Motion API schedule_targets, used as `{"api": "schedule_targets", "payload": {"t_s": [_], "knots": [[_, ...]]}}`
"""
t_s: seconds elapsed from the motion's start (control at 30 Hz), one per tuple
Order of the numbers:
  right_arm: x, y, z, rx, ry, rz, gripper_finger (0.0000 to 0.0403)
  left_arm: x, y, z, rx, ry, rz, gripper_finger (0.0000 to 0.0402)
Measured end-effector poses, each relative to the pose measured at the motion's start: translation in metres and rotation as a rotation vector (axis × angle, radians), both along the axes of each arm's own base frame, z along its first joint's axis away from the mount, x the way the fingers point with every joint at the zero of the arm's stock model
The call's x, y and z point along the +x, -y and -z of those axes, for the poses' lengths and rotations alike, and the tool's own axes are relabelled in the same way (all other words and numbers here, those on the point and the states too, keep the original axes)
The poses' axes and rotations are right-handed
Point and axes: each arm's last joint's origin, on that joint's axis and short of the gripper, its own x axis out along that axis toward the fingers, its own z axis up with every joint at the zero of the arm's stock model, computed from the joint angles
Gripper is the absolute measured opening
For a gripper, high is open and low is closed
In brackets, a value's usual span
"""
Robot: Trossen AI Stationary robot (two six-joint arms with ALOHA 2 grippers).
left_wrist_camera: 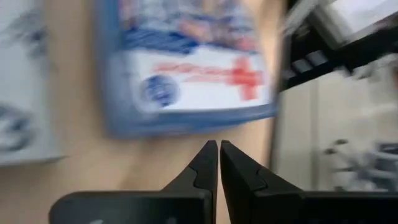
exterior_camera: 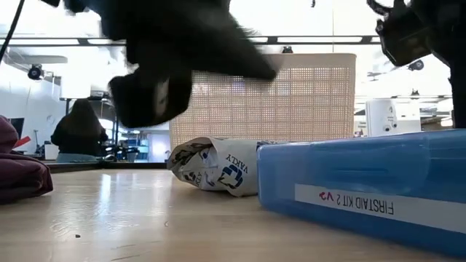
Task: Pick & place medical supplies in basket/bin
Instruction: Put the blue first aid kit into the white bin
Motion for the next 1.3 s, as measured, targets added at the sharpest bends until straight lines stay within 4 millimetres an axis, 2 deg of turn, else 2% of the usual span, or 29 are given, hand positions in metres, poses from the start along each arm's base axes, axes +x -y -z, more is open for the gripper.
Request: {"api": "schedule_targets", "payload": {"t_s": [0.1, 0.23, 0.37, 0.47, 0.67, 0.8, 0.9, 0.97, 1.17, 1.3], "knots": [[-0.002, 0.003, 0.011, 0.02, 0.023, 0.027, 0.0144, 0.009, 0.002, -0.008, -0.037, 0.068, -0.006, 0.0], [0.002, 0.003, 0.014, 0.06, 0.066, 0.022, 0.0108, 0.018, 0.0, 0.013, -0.012, 0.021, -0.023, 0.0], [-0.009, 0.009, 0.025, 0.014, -0.025, 0.014, 0.0093, 0.024, 0.002, 0.027, -0.037, -0.013, -0.043, 0.0], [-0.008, 0.008, 0.01, 0.088, 0.066, 0.001, 0.0091, 0.023, 0.002, 0.034, -0.031, -0.021, -0.046, 0.0], [-0.021, 0.01, -0.004, 0.16, 0.062, -0.071, 0.0105, 0.015, 0.001, 0.046, -0.01, -0.071, -0.04, 0.0], [-0.037, -0.001, 0.008, 0.19, 0.006, -0.142, 0.0126, 0.013, 0.002, 0.048, -0.006, -0.08, -0.037, 0.0], [-0.038, -0.02, 0.01, 0.244, 0.08, -0.228, 0.0147, 0.013, 0.002, 0.049, -0.004, -0.084, -0.035, 0.0], [-0.039, -0.025, 0.021, 0.212, 0.067, -0.255, 0.016, 0.013, 0.002, 0.05, -0.003, -0.087, -0.034, 0.0], [-0.028, -0.026, 0.044, 0.17, 0.045, -0.297, 0.0186, 0.01, 0.004, 0.053, 0.002, -0.097, -0.025, 0.0], [-0.014, -0.036, 0.039, 0.122, 0.124, -0.406, 0.0197, 0.009, 0.003, 0.054, 0.001, -0.101, -0.023, 0.0]]}}
